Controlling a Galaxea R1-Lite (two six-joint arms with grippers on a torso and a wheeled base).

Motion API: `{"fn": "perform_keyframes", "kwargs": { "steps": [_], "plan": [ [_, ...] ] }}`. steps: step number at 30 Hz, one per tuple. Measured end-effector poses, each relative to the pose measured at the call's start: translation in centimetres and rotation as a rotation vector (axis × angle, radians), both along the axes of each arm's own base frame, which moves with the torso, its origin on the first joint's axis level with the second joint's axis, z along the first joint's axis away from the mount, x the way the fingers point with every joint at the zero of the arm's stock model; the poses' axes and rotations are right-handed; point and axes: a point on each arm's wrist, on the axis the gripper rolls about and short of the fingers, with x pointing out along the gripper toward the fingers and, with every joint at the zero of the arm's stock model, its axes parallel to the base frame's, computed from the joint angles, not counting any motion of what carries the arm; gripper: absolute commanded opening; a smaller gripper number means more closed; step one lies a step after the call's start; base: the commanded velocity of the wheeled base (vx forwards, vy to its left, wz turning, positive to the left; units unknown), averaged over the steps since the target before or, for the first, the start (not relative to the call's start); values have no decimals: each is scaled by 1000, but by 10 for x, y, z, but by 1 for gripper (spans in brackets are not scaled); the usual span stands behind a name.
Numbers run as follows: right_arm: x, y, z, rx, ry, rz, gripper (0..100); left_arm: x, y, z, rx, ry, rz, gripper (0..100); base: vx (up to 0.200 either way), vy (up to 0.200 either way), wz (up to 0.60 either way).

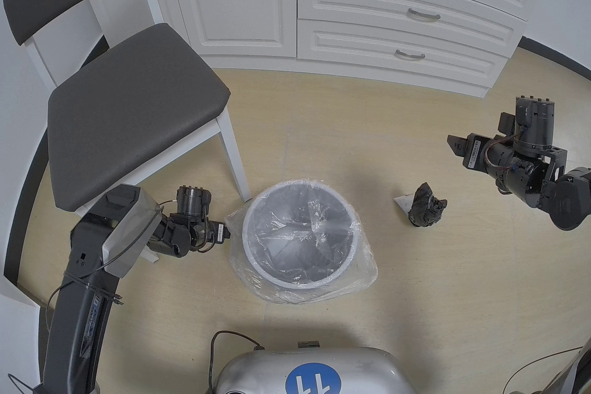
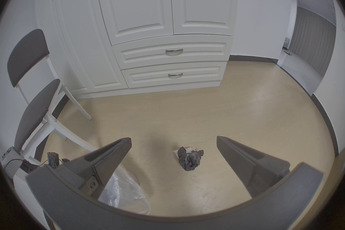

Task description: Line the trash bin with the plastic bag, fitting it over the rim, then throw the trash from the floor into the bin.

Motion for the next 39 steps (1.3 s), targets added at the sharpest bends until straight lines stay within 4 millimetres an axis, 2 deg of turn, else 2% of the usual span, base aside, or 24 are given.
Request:
{"fn": "perform_keyframes", "kwargs": {
  "steps": [6,11,17,21,24,27,31,35,39],
  "plan": [
    [2,0,-3,-3,10,-1,100,-6,2,-15,27,40,10,100,0,0,0],
    [2,0,-3,-3,10,-1,100,-28,11,-15,47,83,24,100,0,0,0],
    [1,-1,-2,0,6,0,100,-59,20,8,54,55,27,100,0,0,0],
    [-2,-1,1,2,-1,3,100,-78,20,37,52,-12,17,100,0,0,0],
    [-3,-2,3,4,-6,4,100,-85,16,56,49,-55,2,100,0,0,0],
    [-5,-2,4,5,-11,4,100,-86,10,67,45,-85,-11,100,0,0,0],
    [-5,-2,5,6,-14,4,100,-82,-1,71,38,-109,-33,100,0,0,0],
    [-5,-2,5,7,-14,5,100,-73,-8,63,33,-116,-42,100,0,0,0],
    [-4,-2,4,6,-11,6,100,-61,-16,47,28,-111,-56,100,0,0,0]
  ]
}}
